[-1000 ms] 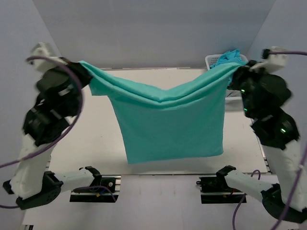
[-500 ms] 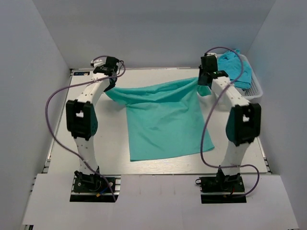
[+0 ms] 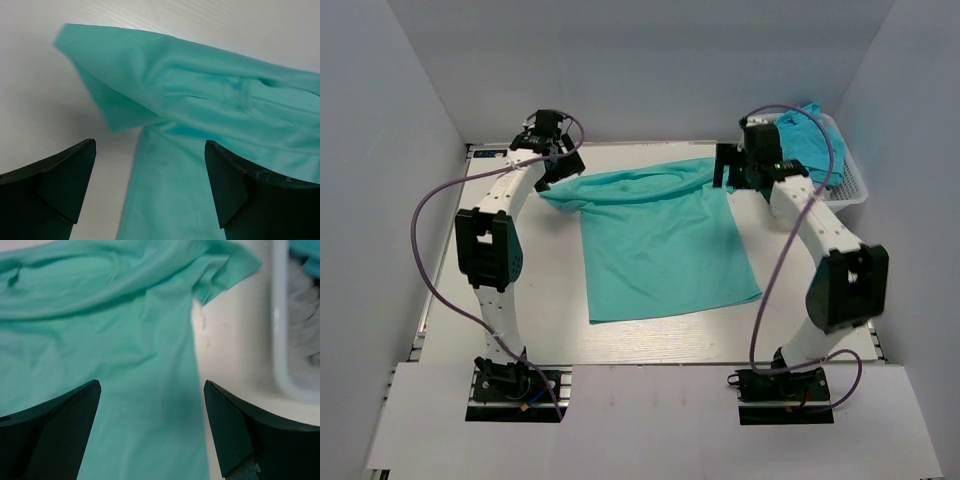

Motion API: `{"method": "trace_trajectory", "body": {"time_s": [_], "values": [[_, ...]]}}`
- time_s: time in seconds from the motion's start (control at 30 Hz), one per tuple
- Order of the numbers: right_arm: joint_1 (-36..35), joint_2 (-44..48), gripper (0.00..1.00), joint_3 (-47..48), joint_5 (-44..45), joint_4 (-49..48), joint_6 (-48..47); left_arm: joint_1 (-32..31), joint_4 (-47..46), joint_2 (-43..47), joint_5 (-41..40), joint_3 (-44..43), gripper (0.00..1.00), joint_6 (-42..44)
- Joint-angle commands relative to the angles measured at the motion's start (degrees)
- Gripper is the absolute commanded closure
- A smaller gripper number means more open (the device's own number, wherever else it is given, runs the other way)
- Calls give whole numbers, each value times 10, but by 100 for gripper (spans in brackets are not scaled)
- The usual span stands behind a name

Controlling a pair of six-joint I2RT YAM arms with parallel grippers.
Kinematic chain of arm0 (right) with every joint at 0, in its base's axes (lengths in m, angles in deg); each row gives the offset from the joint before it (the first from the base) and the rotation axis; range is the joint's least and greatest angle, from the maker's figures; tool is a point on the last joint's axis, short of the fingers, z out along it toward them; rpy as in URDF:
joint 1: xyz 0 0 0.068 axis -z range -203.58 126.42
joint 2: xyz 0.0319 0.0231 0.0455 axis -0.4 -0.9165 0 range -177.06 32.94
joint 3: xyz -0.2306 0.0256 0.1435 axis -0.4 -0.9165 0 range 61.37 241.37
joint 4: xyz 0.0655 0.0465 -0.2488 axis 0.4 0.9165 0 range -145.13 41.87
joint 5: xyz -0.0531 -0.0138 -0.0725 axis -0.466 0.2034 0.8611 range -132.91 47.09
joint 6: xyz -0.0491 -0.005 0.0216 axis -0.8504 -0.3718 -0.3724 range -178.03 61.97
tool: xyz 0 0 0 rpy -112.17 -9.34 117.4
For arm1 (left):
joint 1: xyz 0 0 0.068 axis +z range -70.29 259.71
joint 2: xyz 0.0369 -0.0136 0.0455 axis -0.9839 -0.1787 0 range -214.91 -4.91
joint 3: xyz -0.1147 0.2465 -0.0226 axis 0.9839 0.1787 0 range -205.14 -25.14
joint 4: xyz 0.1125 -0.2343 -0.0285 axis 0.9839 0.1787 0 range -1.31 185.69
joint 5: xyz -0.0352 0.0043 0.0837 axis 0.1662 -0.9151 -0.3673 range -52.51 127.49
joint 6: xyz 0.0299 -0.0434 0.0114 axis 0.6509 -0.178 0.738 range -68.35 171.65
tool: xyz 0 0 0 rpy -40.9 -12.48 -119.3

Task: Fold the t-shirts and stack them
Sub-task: Flatten out the tshirt

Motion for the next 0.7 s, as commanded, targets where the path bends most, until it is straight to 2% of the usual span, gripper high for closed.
{"method": "trace_trajectory", "body": {"time_s": [0.0, 0.03, 0.07, 0.2, 0.33, 0.5, 0.6, 0.67], "values": [[-22, 71, 10, -97, -77, -5, 52, -23, -98, 22, 150, 31, 0, 34], [-29, 113, 10, -148, -78, -5, 57, -29, -103, 11, 162, 31, 0, 34], [-39, 126, 10, -196, -118, -11, 79, -34, -103, -18, 162, 12, 0, 41], [-59, 194, 10, -332, -130, 1, 103, -58, -97, -91, 178, -42, 0, 46], [-70, 232, 10, -413, -135, -4, 132, -68, -103, -104, 165, -30, 0, 51], [-72, 205, 10, -449, -100, -10, 149, -68, -108, -78, 129, 73, 0, 40], [-69, 128, 10, -432, -86, -11, 146, -68, -64, -50, 90, 157, 0, 12], [-68, 93, 10, -385, -30, 3, 137, -84, -40, 3, 49, 250, 0, -27]]}}
